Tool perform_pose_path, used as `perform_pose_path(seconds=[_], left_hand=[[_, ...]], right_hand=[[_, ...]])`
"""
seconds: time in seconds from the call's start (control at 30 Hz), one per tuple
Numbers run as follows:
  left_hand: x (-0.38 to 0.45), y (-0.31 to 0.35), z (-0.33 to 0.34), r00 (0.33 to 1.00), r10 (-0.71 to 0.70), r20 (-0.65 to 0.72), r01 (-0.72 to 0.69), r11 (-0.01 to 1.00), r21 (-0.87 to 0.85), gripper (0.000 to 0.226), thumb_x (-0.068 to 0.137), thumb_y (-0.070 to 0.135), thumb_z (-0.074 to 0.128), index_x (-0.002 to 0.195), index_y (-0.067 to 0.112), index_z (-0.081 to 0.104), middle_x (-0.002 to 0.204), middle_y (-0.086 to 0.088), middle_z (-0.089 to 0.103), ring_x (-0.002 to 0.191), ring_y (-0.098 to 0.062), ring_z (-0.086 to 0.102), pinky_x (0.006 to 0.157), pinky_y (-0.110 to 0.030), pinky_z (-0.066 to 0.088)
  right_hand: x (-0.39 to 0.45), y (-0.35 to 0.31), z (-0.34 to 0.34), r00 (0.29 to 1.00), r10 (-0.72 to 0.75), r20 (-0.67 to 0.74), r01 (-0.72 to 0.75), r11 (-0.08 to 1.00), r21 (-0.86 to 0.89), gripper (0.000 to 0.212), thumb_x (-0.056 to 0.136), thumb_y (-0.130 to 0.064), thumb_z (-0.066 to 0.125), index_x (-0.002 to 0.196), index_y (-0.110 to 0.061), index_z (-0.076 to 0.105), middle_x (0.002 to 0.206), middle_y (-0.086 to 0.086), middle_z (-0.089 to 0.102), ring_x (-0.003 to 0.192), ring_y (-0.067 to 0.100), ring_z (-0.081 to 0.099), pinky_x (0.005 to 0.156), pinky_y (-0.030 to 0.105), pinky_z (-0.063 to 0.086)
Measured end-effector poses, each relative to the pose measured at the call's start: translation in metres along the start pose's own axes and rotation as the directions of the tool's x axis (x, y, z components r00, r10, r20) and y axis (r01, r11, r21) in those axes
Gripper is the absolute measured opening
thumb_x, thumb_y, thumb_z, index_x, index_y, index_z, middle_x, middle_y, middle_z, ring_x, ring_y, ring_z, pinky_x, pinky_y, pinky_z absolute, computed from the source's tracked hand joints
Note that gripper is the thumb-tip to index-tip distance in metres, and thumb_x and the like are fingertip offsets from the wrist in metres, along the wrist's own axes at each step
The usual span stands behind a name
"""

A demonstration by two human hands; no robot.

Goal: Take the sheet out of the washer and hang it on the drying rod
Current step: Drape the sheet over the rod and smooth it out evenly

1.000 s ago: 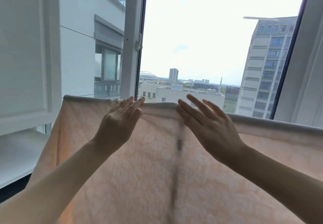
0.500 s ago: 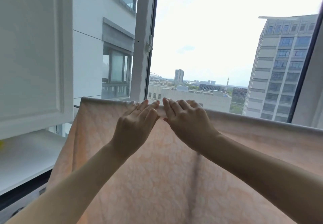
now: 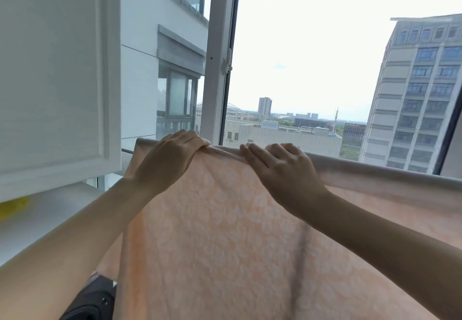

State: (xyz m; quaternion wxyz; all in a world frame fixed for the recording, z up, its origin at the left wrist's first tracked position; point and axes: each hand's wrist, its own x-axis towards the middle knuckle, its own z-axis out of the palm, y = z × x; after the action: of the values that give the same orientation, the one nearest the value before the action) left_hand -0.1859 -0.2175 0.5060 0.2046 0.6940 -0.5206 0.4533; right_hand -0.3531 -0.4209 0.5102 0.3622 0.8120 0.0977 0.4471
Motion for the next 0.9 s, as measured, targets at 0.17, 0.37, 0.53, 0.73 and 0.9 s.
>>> perform_pose_path(seconds=[0.17, 0.37, 0.53, 0.73, 0.9], left_hand=[[0.002, 0.001, -0.010, 0.998, -0.059, -0.006, 0.060, 0.998, 0.037, 0.006, 0.092, 0.009, 0.062, 0.094, 0.011, 0.067, 0.089, 0.001, 0.067, 0.082, -0.017, 0.065, 0.063, -0.010, 0.038], [-0.017, -0.001, -0.009, 0.993, 0.095, -0.075, -0.087, 0.991, 0.099, 0.007, 0.091, 0.009, 0.058, 0.095, 0.007, 0.064, 0.104, -0.003, 0.069, 0.091, -0.017, 0.069, 0.077, -0.013, 0.042], [-0.044, -0.017, 0.004, 0.989, 0.149, -0.005, -0.148, 0.987, 0.057, 0.015, 0.091, 0.003, 0.061, 0.106, 0.006, 0.060, 0.139, -0.013, 0.055, 0.131, -0.026, 0.050, 0.107, -0.042, 0.043], [-0.045, -0.016, 0.009, 0.998, 0.053, -0.041, -0.051, 0.997, 0.053, 0.010, 0.095, 0.006, 0.060, 0.104, 0.010, 0.058, 0.139, -0.009, 0.056, 0.131, -0.025, 0.051, 0.111, -0.039, 0.036], [-0.041, -0.004, 0.008, 0.998, -0.010, -0.056, 0.007, 0.999, -0.052, 0.005, 0.098, 0.008, 0.054, 0.101, 0.008, 0.057, 0.136, -0.012, 0.058, 0.128, -0.030, 0.052, 0.102, -0.050, 0.047]], right_hand=[[-0.003, 0.001, -0.001, 1.000, 0.005, 0.003, -0.005, 1.000, 0.020, 0.059, 0.078, -0.002, 0.062, 0.136, -0.004, 0.052, 0.125, 0.013, 0.064, 0.087, 0.028, 0.067, 0.075, 0.042, 0.054], [-0.004, 0.002, -0.003, 1.000, -0.002, 0.011, 0.002, 1.000, 0.026, 0.057, 0.081, -0.001, 0.052, 0.138, -0.004, 0.050, 0.128, 0.010, 0.063, 0.090, 0.026, 0.066, 0.078, 0.041, 0.053], [-0.005, 0.000, 0.001, 1.000, -0.007, 0.010, 0.006, 0.999, 0.032, 0.057, 0.083, -0.001, 0.063, 0.137, -0.007, 0.051, 0.133, 0.010, 0.059, 0.098, 0.026, 0.064, 0.082, 0.041, 0.051], [0.005, -0.012, -0.001, 0.997, 0.050, 0.058, -0.055, 0.995, 0.087, 0.042, 0.094, -0.023, 0.060, 0.135, -0.014, 0.055, 0.132, 0.013, 0.059, 0.111, 0.029, 0.063, 0.092, 0.045, 0.050], [0.020, -0.030, 0.000, 0.977, 0.085, 0.194, -0.097, 0.994, 0.052, 0.055, 0.097, -0.043, 0.047, 0.141, -0.009, 0.046, 0.138, 0.016, 0.053, 0.122, 0.031, 0.055, 0.099, 0.046, 0.047]])
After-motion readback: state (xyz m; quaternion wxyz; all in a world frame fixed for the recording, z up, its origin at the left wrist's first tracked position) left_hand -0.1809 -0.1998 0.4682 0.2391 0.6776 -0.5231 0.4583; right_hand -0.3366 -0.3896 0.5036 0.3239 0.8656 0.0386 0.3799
